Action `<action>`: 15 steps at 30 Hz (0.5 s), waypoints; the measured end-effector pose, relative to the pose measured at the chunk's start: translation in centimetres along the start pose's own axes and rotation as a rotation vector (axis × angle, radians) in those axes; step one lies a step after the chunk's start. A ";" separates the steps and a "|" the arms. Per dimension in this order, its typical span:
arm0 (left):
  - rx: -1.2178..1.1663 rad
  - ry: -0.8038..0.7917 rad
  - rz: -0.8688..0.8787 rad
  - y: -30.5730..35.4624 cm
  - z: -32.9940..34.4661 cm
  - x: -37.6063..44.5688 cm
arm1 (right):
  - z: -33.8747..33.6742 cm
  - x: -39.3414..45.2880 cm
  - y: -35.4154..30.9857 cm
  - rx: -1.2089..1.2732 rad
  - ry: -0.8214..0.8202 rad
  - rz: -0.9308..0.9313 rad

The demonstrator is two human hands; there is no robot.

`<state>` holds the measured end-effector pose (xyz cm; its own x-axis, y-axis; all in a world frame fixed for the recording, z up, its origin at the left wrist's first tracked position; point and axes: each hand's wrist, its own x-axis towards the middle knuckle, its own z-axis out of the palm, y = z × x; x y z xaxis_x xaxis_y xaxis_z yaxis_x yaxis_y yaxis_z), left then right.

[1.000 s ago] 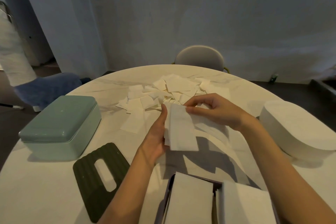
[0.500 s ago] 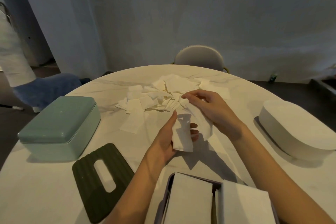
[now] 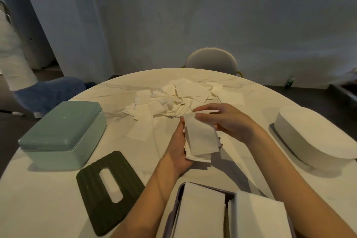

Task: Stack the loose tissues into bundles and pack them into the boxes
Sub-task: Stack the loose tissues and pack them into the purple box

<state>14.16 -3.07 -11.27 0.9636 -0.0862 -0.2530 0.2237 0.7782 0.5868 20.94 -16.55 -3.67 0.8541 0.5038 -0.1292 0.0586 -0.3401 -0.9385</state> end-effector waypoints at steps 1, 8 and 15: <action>-0.020 -0.015 -0.007 0.0 0.0 -0.1 | 0.2 0.0 0.1 0.024 0.001 0.007; 0.095 0.007 -0.037 0.7 0.1 -0.9 | 0.6 0.1 0.9 -0.180 0.180 -0.041; 0.052 0.004 -0.046 0.7 0.0 -1.0 | -1.5 -0.9 -1.3 0.284 -0.056 0.035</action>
<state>13.36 -2.49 -10.59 0.9517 -0.1184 -0.2832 0.2747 0.7404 0.6135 20.86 -17.80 -1.83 0.8225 0.5416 -0.1735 -0.1244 -0.1263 -0.9842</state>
